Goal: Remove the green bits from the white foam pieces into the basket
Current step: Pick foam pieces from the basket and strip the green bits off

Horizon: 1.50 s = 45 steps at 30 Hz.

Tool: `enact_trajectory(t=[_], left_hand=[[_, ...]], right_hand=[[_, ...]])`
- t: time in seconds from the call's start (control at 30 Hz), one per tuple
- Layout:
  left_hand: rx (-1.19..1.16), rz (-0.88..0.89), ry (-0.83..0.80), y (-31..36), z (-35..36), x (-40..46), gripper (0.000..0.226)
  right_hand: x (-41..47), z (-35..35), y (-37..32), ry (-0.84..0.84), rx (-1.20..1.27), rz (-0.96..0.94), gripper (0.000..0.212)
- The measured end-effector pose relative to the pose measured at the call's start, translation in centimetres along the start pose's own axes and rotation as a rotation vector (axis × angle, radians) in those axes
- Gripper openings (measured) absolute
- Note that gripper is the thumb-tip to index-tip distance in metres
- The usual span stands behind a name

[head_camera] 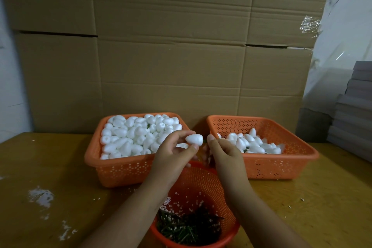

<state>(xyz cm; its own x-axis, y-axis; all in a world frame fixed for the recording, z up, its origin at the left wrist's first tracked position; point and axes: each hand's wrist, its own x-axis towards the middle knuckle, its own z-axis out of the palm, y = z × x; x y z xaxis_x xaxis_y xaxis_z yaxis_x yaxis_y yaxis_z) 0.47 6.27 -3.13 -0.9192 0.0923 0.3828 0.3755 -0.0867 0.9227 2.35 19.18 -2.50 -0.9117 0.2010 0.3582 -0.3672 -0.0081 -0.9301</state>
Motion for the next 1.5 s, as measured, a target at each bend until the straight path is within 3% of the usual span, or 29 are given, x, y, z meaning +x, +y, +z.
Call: enact_trajectory(t=[0.2,0.43,0.83,1.23,1.5], left_hand=[[-0.011,-0.001,0.028,0.04,0.02,0.08,0.022],[-0.009,0.001,0.05,0.12,-0.03,0.01,0.019],[-0.025,-0.013,0.054,0.26,0.04,-0.05,0.019],[0.011,-0.016,0.034,0.38,0.03,-0.2,0.027],[0.2,0.08,-0.017,-0.24,0.47,-0.2,0.014]], right_hand=[[-0.11,0.11,-0.31,0.015,0.004,-0.001,0.038],[-0.31,0.07,-0.73,0.03,0.059,0.003,0.011],[-0.24,0.13,-0.39,0.023,0.018,-0.035,0.009],[-0.04,-0.01,-0.14,0.068,0.012,-0.028,0.02],[-0.2,-0.09,-0.28,0.116,-0.048,-0.115,0.013]])
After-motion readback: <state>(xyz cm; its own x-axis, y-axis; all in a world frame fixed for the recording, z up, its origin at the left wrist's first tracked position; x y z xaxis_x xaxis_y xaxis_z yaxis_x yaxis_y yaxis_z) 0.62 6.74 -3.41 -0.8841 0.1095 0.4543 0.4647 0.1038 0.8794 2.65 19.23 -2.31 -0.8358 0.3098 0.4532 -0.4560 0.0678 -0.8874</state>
